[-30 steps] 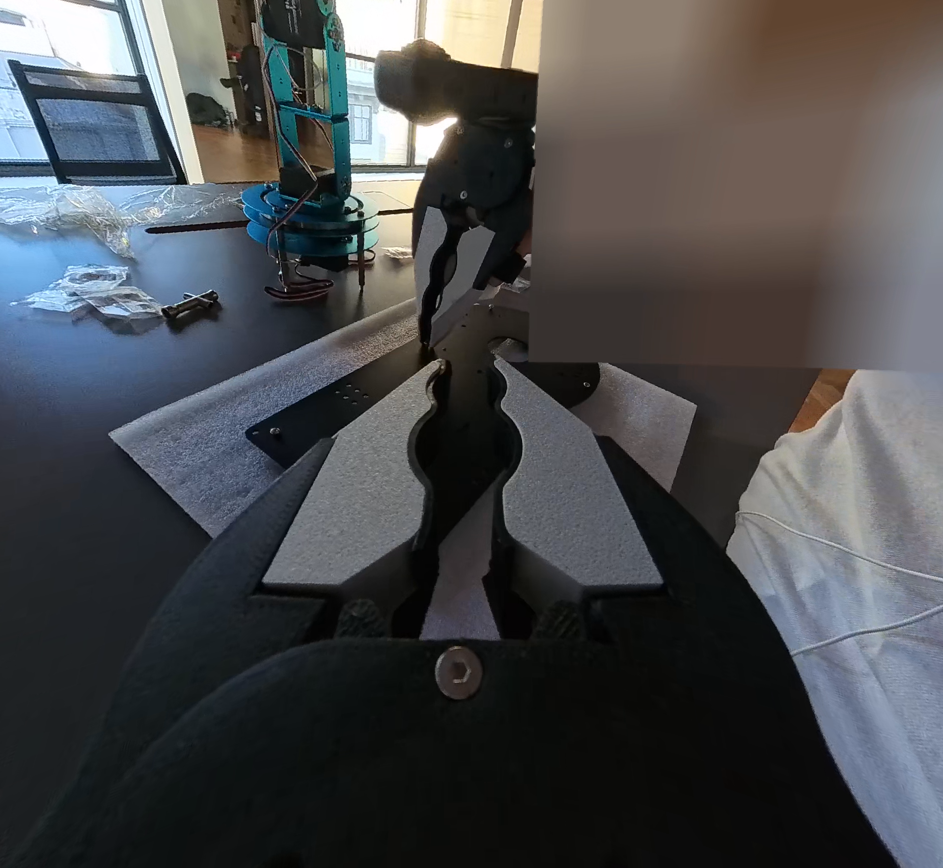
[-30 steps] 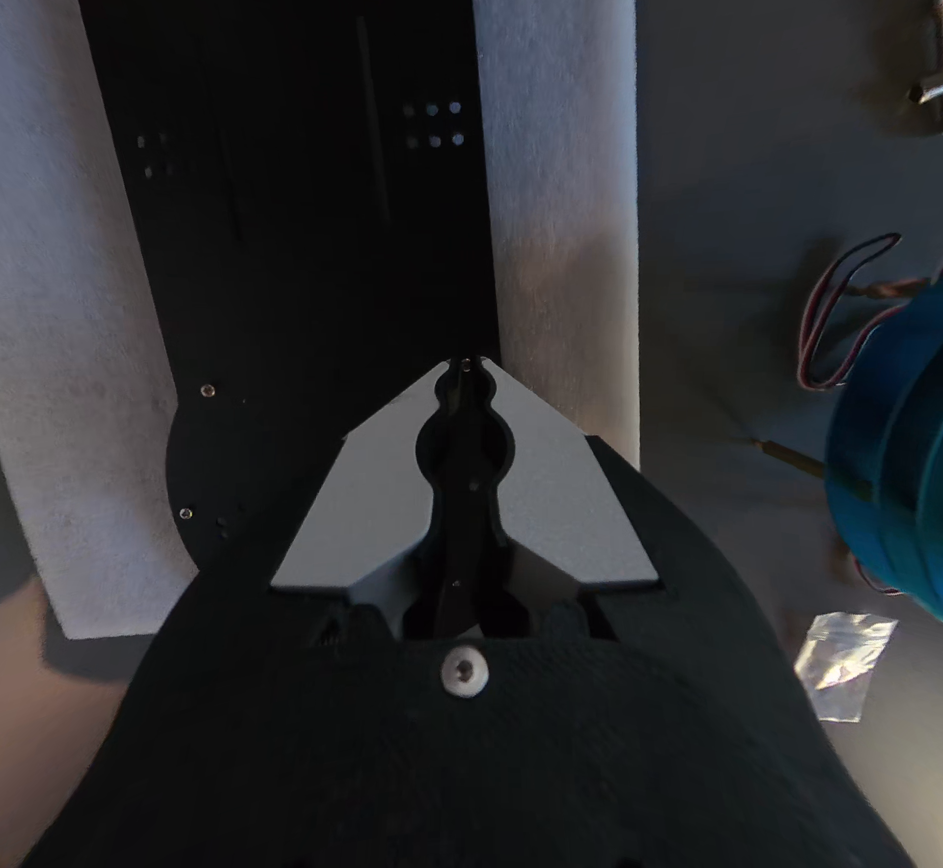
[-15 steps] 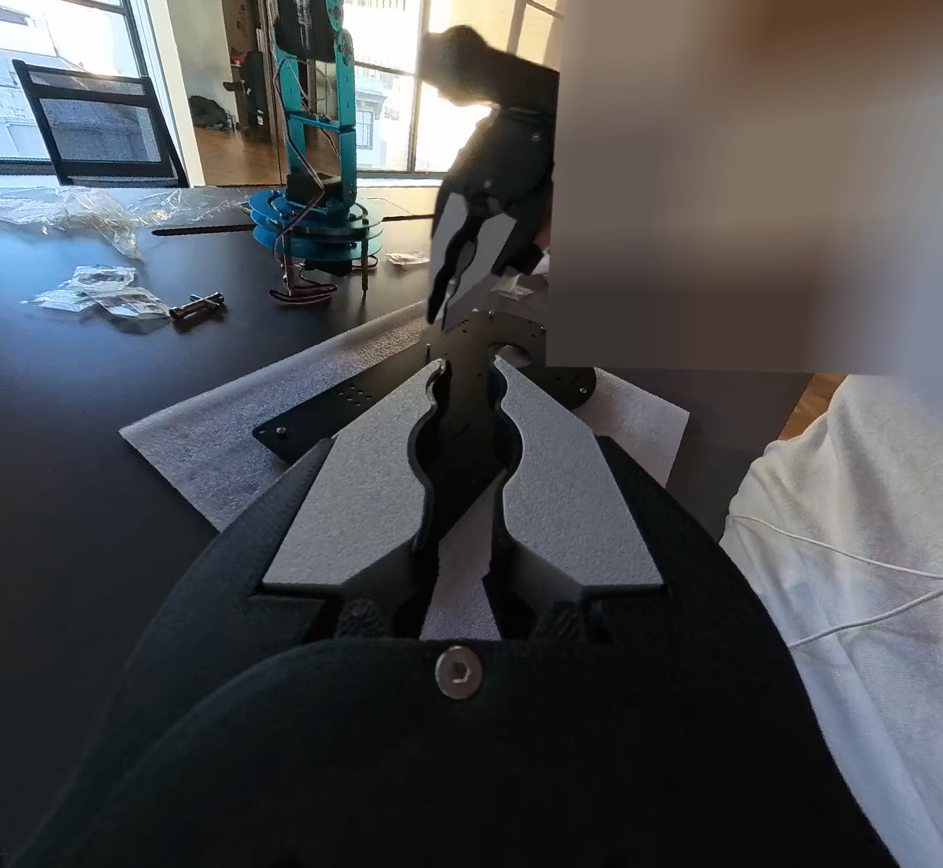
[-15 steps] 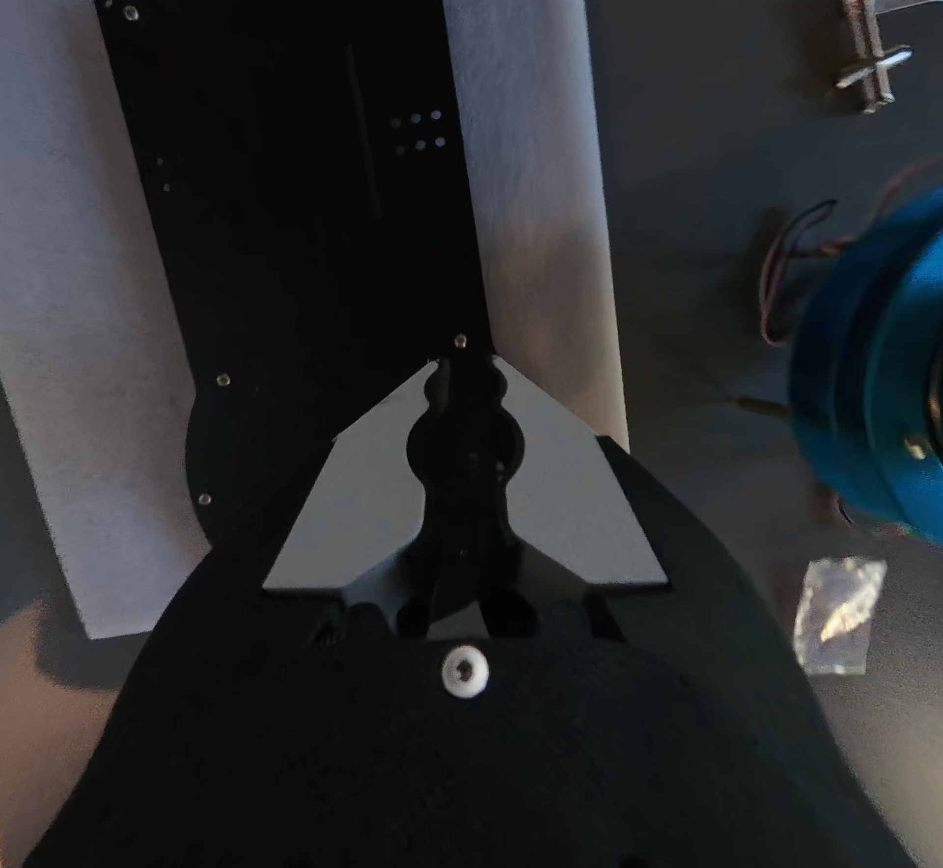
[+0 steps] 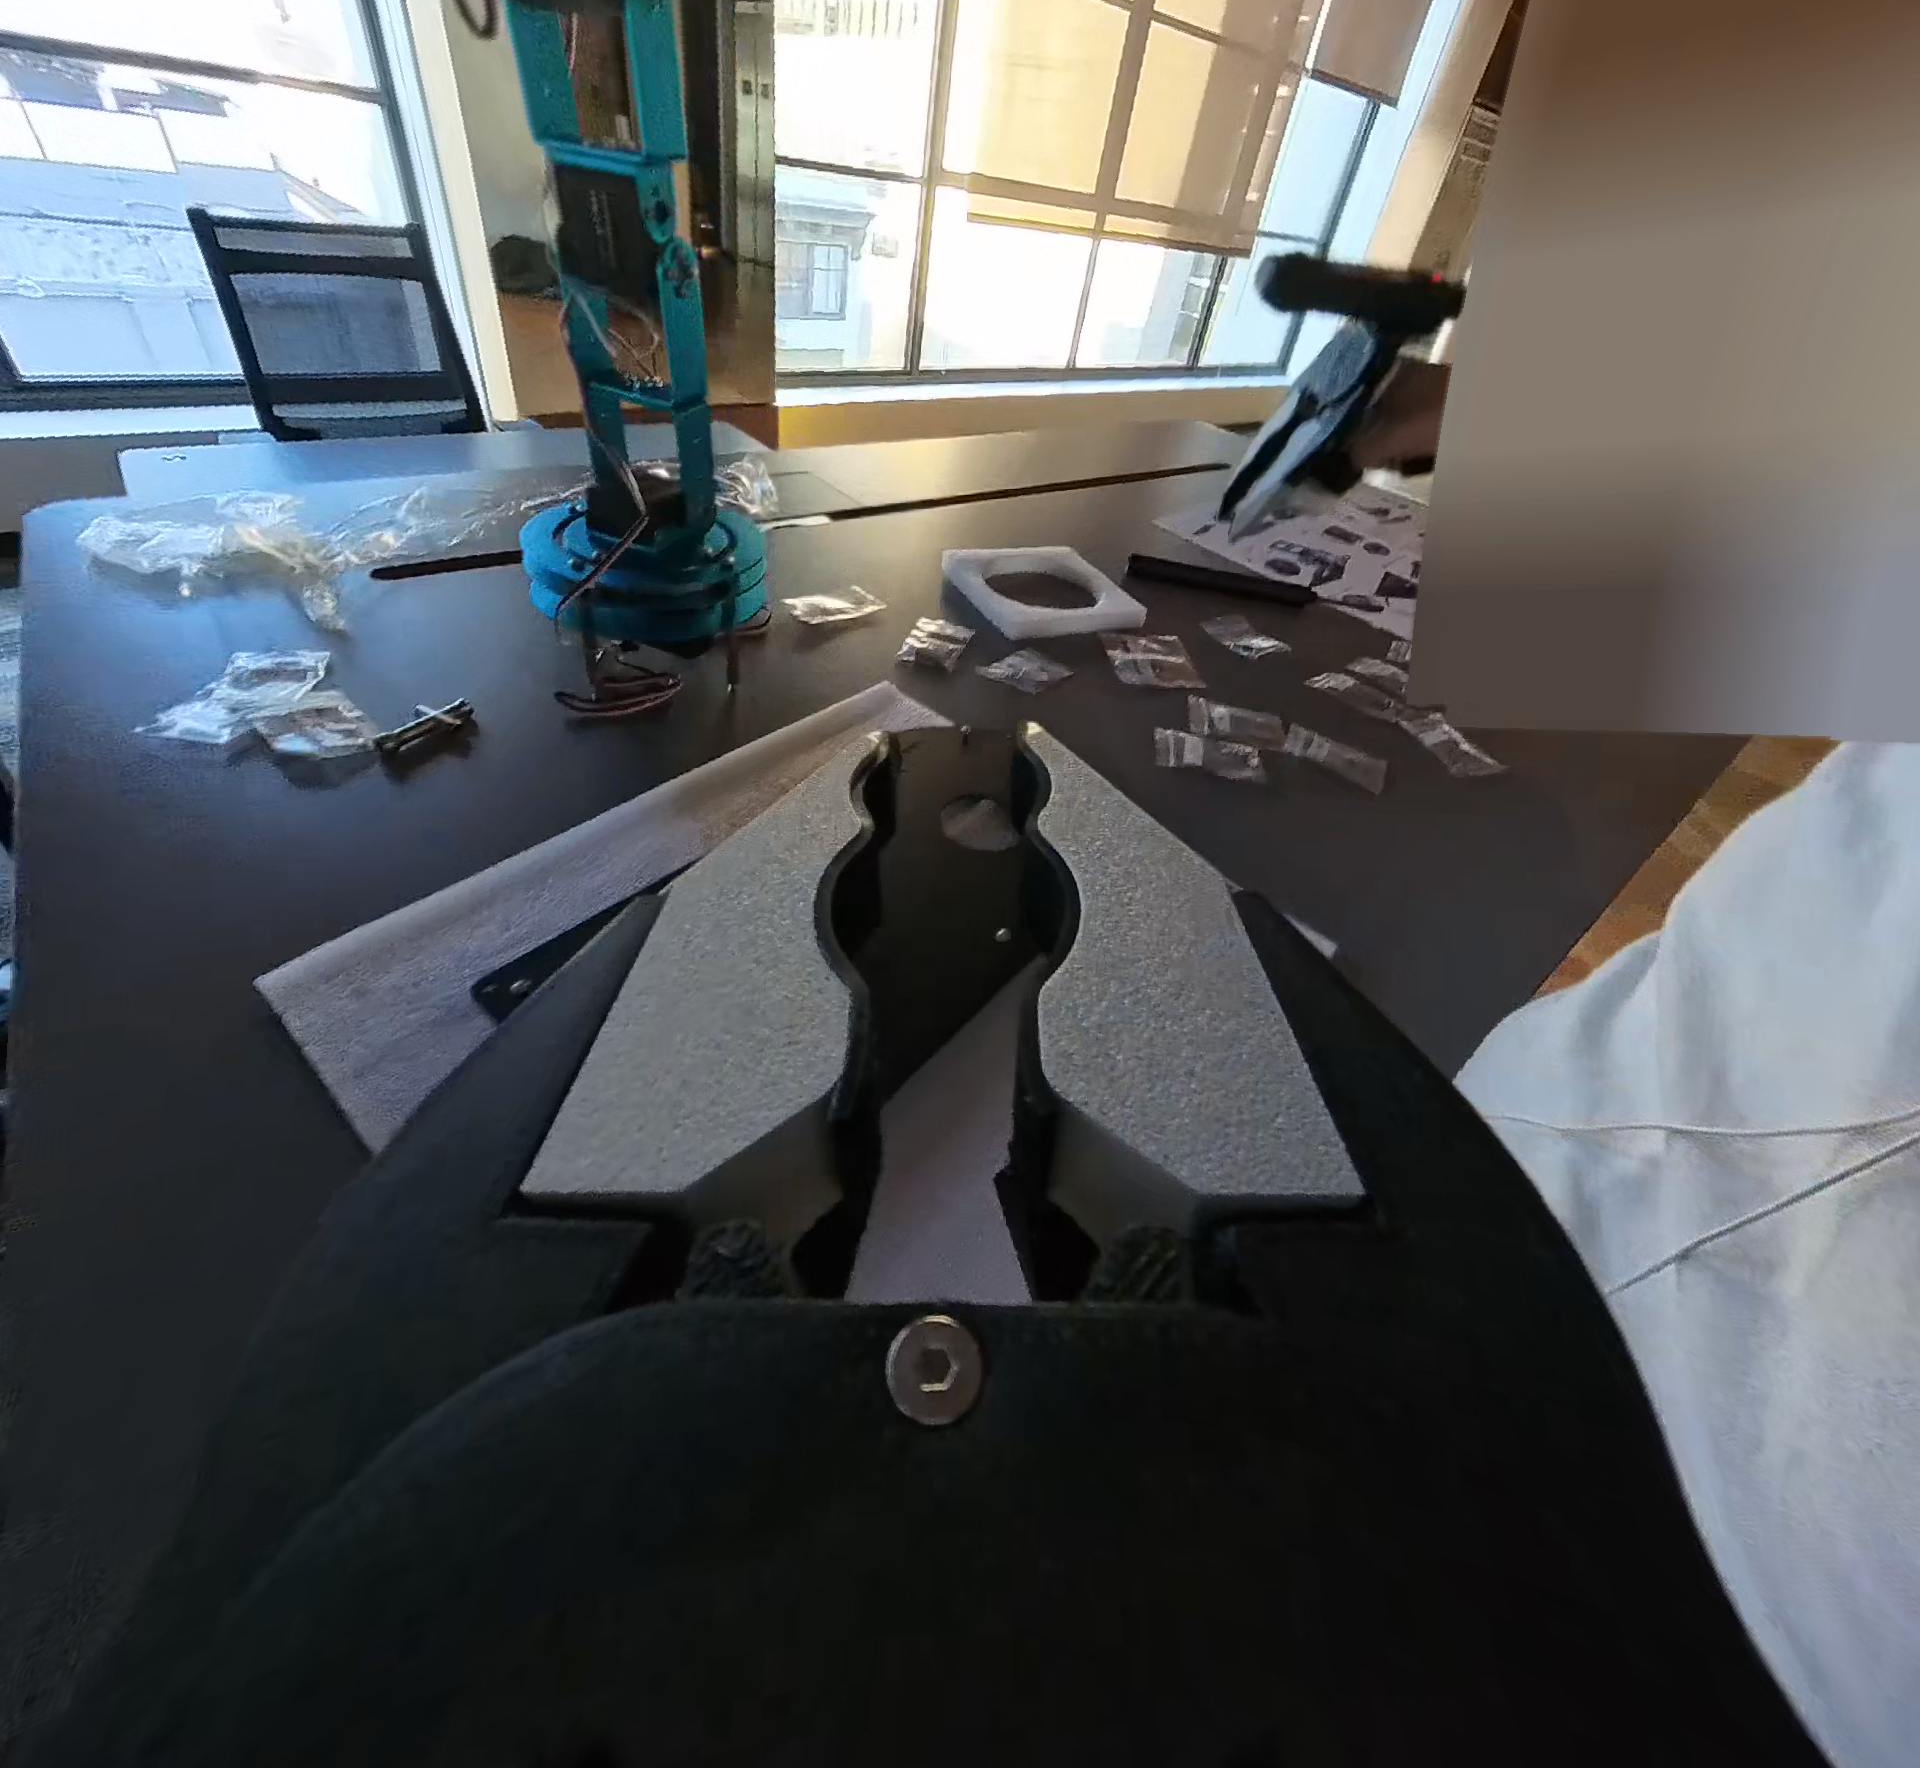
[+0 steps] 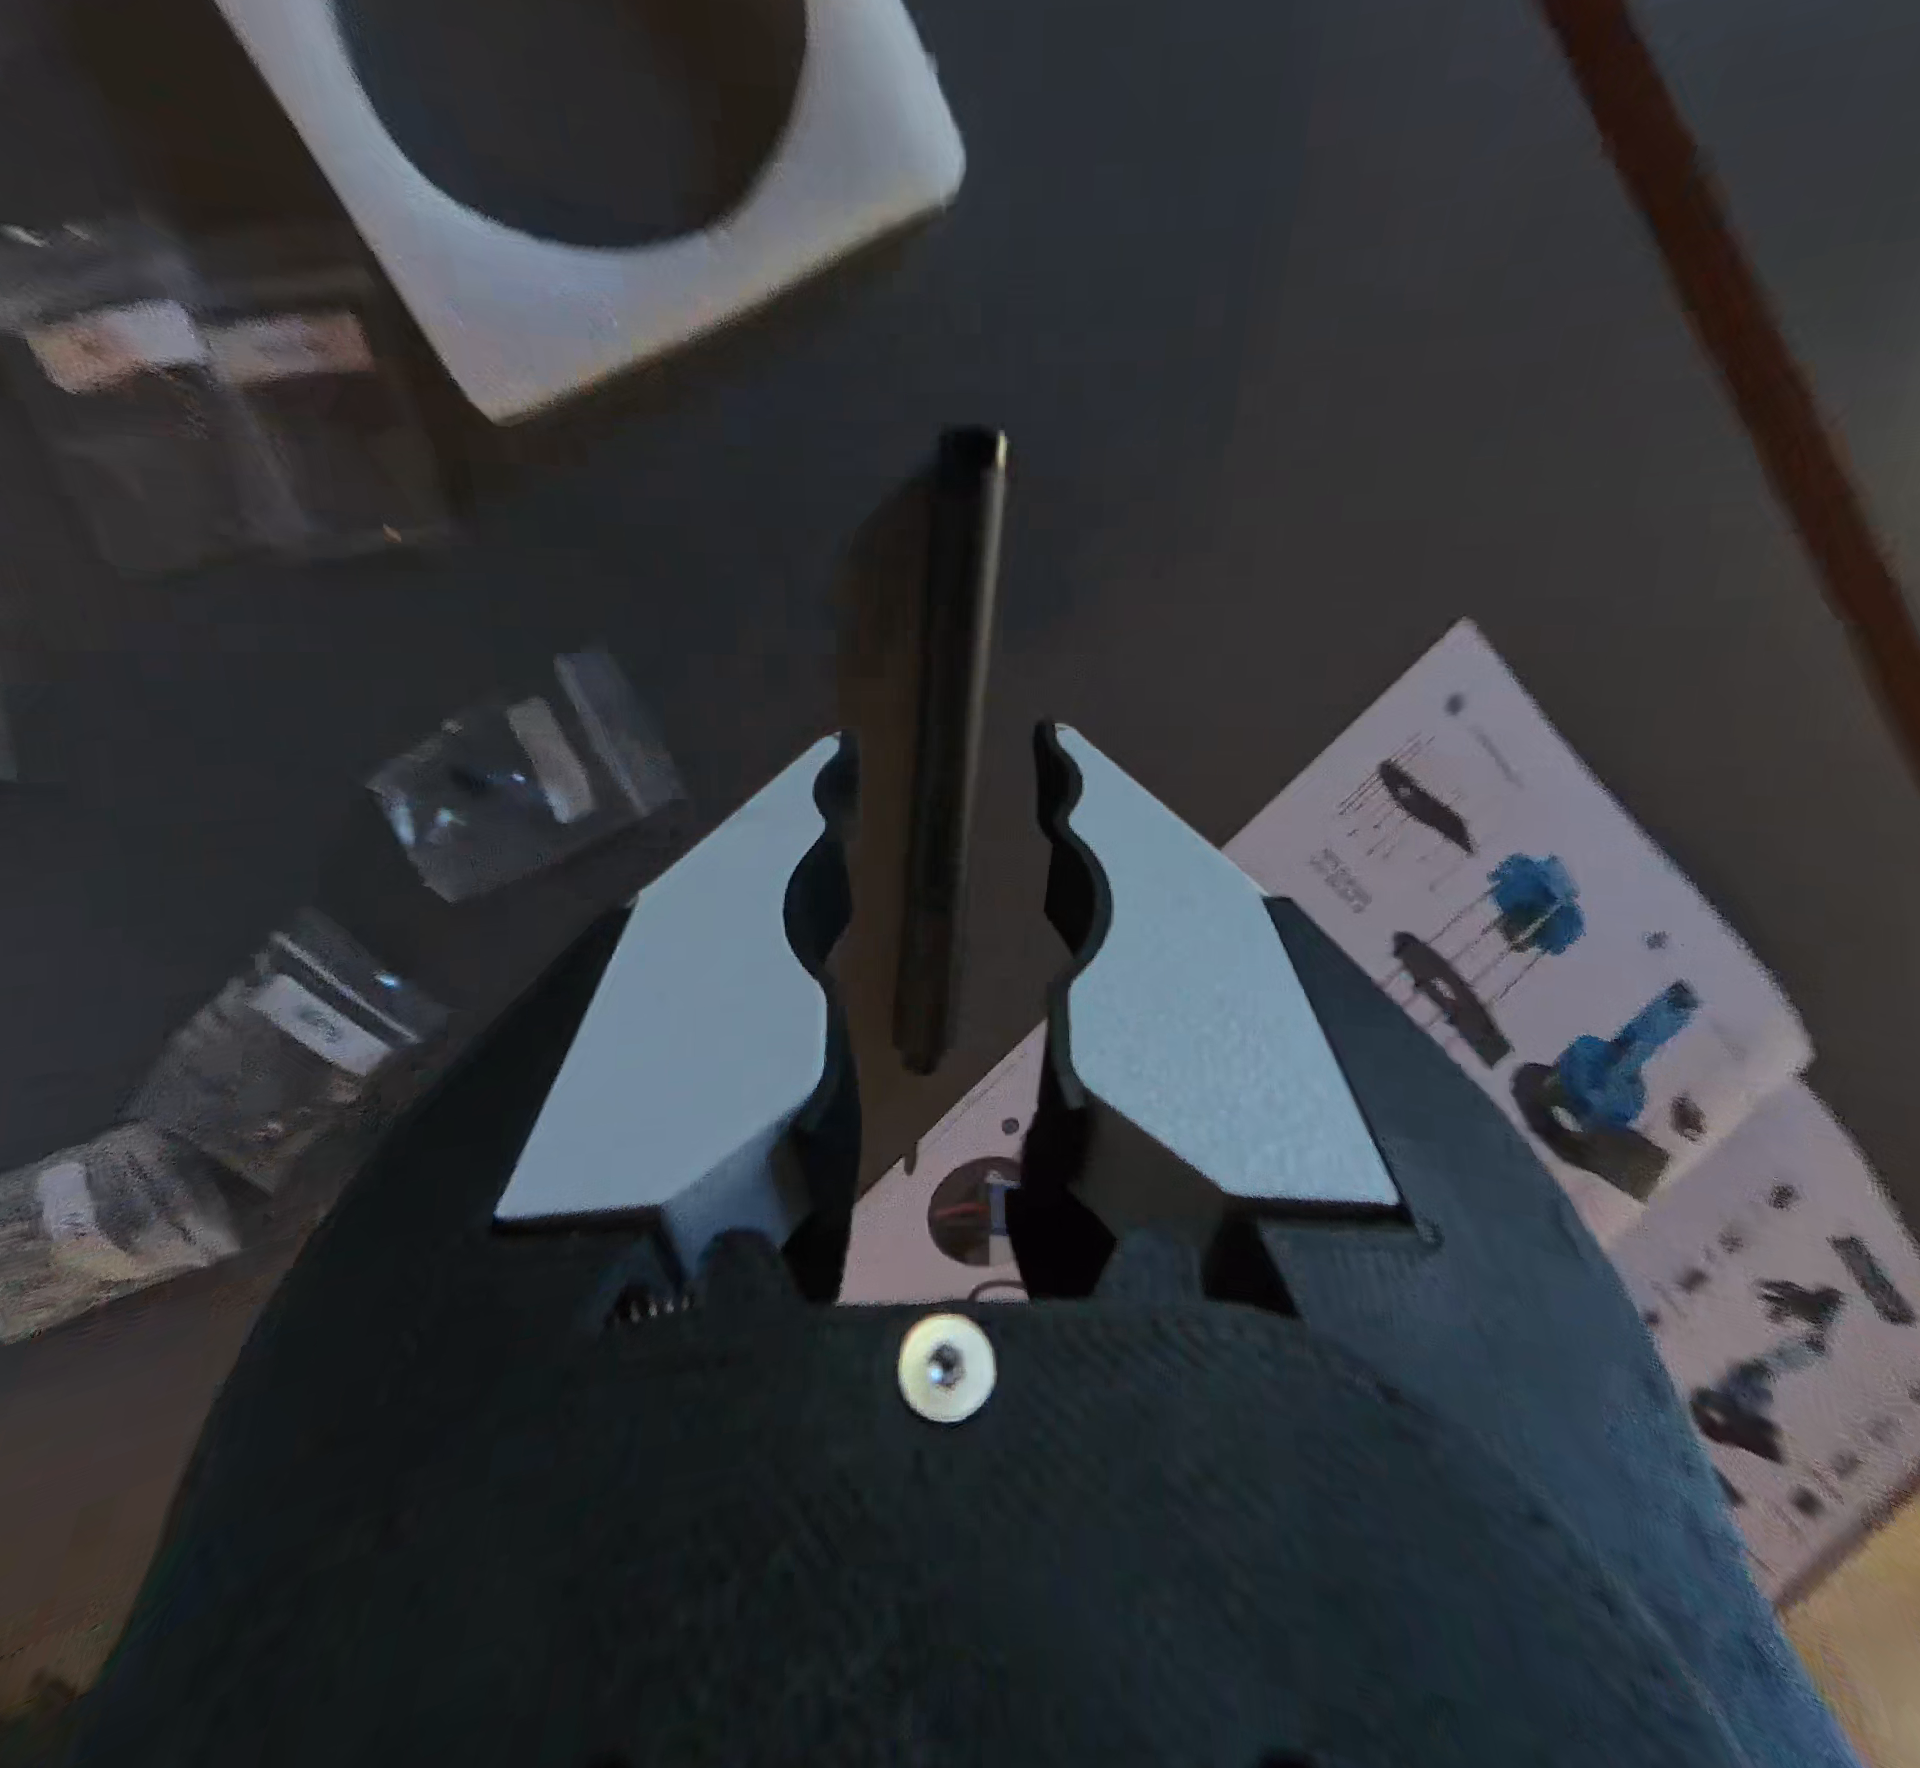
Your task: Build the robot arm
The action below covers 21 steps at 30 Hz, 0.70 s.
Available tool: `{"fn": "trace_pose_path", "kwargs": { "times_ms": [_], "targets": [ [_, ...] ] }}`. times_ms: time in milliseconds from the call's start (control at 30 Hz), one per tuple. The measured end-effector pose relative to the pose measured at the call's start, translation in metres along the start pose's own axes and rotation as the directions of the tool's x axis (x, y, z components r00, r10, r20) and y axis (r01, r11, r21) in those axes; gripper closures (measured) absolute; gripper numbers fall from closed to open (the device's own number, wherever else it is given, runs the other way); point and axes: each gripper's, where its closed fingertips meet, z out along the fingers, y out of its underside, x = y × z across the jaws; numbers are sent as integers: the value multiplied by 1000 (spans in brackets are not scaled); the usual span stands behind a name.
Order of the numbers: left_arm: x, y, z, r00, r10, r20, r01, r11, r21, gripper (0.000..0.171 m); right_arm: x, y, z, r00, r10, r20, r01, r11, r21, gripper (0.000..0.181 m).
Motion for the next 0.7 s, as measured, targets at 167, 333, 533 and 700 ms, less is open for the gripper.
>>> {"fn": "trace_pose_path", "kwargs": {
  "times_ms": [167, 333, 533, 700],
  "targets": [
    [39, -9, 18, 998, 0, 56, 1, 1000, -6, 151, 3, 37, 31, 996, -20, 87, 23, 999, -31, 146],
    [75, -4, 34, 994, -19, 103, 20, 1000, -10, 151, -9, 42, 38, 983, -61, 170, 63, 998, -6, 164],
    [110, 11, 68, 993, -91, 76, 94, 995, -29, 153, -32, 17, 12, 962, -271, -21, 271, 950, 154, 166],
    [139, 28, 129, 983, -172, -71, 167, 983, -70, 141, -93, -29, -50, 897, -406, -173, 441, 813, 379, 166]
  ]
}}
